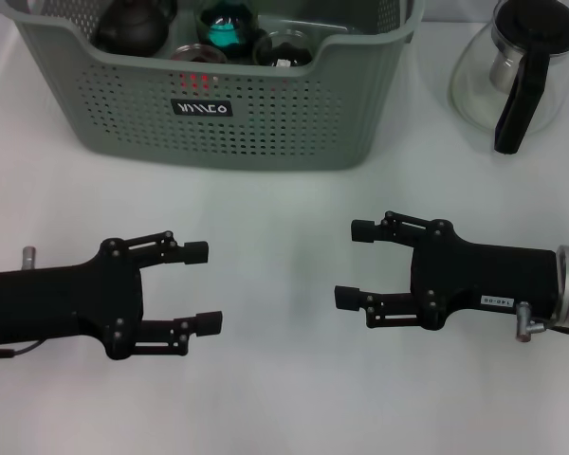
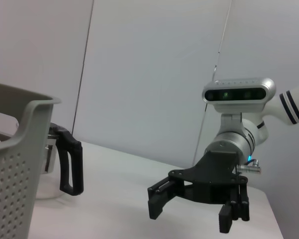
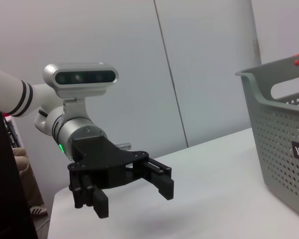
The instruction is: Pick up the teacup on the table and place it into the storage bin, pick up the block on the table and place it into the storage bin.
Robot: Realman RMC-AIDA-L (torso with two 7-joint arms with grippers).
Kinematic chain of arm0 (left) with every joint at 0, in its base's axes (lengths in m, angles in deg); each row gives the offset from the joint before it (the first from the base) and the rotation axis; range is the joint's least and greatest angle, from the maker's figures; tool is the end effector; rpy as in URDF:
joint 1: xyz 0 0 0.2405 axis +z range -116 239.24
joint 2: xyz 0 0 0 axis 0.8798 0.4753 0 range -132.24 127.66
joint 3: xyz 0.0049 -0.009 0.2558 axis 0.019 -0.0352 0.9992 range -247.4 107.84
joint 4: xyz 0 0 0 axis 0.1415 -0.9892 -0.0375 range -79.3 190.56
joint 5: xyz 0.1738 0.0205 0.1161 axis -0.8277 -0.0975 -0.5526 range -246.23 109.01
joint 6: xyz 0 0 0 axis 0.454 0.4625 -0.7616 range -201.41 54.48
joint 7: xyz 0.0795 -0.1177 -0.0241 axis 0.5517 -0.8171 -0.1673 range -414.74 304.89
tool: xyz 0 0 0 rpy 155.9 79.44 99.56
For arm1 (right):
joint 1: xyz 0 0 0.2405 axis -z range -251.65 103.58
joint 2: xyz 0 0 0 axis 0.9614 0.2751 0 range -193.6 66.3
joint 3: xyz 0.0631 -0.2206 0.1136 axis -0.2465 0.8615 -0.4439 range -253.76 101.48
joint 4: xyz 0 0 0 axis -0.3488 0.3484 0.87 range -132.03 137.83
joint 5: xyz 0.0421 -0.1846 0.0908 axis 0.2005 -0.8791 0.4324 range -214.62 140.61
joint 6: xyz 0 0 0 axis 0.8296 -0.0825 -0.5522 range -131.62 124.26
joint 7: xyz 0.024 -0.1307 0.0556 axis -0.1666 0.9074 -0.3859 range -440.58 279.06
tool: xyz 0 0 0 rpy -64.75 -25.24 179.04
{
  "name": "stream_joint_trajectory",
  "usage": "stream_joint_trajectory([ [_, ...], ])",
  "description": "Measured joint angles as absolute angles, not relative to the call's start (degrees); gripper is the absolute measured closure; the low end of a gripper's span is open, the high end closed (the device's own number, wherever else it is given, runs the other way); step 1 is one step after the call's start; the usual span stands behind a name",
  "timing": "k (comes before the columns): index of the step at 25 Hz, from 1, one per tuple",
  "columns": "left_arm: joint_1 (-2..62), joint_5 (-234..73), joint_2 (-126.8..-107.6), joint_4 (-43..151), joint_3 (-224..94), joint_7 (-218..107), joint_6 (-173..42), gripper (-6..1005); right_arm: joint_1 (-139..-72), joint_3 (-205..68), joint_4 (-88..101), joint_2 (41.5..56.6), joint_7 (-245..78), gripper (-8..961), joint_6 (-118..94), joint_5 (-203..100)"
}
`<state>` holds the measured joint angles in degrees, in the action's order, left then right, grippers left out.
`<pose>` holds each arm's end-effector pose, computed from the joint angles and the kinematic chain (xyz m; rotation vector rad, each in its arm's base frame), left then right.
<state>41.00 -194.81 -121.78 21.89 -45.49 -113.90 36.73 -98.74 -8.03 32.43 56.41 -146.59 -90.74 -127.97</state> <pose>-0.3038 0.2306 0.0059 -2.7993 -0.4589 -0.9168 0.2448 0.2789 -0.0647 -2.8813 0.4618 0.8935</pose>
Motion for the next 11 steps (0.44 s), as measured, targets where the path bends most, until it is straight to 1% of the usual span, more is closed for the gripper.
stream_joint_trajectory([
  [11, 41.14, -194.82, -121.82, 21.89, -46.49, -113.9, 37.1, 174, -98.73, -8.03, 32.43, 56.41, -146.58, 26, -90.68, -127.97],
])
